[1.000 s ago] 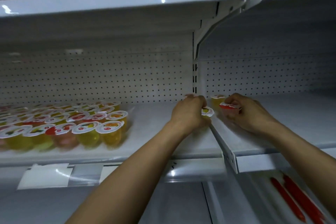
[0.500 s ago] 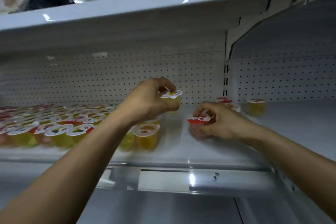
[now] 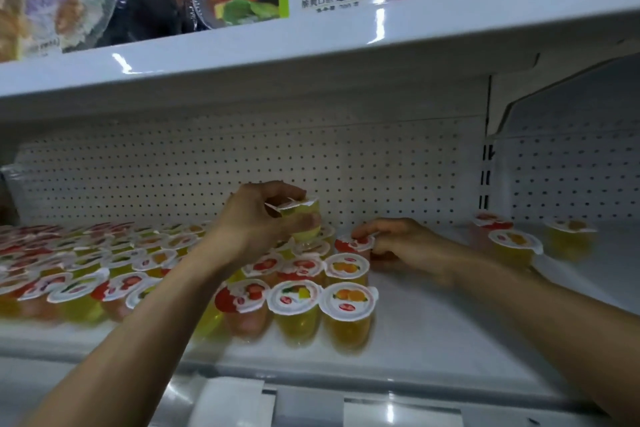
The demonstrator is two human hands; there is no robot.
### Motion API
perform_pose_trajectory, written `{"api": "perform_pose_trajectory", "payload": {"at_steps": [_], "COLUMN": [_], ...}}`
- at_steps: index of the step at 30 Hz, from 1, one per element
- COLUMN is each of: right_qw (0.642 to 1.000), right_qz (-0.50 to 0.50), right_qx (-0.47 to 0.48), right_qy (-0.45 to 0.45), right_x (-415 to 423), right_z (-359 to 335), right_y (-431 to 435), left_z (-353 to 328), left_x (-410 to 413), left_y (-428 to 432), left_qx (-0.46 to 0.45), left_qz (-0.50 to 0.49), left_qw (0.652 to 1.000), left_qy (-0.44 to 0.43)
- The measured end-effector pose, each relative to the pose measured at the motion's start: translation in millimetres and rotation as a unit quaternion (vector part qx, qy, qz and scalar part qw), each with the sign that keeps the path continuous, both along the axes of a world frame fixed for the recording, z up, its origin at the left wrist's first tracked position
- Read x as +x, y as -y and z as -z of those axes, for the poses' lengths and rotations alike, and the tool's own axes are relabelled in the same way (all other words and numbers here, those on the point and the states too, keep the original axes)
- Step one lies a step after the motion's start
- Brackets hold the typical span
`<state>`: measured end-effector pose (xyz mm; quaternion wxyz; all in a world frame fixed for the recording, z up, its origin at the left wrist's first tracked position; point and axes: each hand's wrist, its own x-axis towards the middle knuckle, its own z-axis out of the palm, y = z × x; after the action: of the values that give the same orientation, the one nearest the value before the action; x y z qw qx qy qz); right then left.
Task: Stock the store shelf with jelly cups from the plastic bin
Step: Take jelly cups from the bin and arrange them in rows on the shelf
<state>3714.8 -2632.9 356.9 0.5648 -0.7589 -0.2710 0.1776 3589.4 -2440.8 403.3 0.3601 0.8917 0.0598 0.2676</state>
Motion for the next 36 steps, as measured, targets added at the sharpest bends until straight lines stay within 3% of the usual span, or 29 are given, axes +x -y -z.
{"api": "perform_pose_trajectory", "payload": {"at_steps": [5, 8, 10, 15, 19, 22, 25, 30, 36], "right_qw": [0.999, 0.99, 0.981, 0.993, 0.99, 0.982, 0.979, 0.982, 0.985], "right_qz": [-0.004, 0.051, 0.077, -0.021, 0.034, 0.145, 0.201, 0.182, 0.151], "right_qx": [0.002, -0.061, -0.022, 0.072, 0.134, 0.119, 0.018, -0.047, -0.078], "right_qy": [-0.047, 0.116, 0.178, 0.087, 0.01, -0.003, 0.001, -0.019, -0.024], "right_x": [1, -4, -10, -19, -8, 13, 29, 41, 46], "right_z": [-4, -19, -34, -54, -49, -35, -16, -3, -3], "right_y": [-6, -6, -8, -19, -17, -12, -14, -33, -46], "left_z": [-3, -7, -11, -17, -14, -5, 6, 11, 12], "left_x": [10, 16, 21, 36, 30, 21, 17, 27, 41], "left_y": [-7, -4, 3, 25, 23, 10, 0, -8, -10], "left_qx": [0.01, 0.027, 0.036, 0.075, 0.067, 0.104, 0.154, 0.209, 0.253], "left_qz": [0.009, 0.017, 0.027, 0.066, 0.085, 0.083, 0.092, 0.072, 0.068], "left_qw": [1.0, 0.999, 0.999, 0.995, 0.994, 0.991, 0.979, 0.952, 0.924], "left_qy": [-0.028, -0.03, -0.023, 0.03, 0.032, -0.004, -0.093, -0.21, -0.278]}}
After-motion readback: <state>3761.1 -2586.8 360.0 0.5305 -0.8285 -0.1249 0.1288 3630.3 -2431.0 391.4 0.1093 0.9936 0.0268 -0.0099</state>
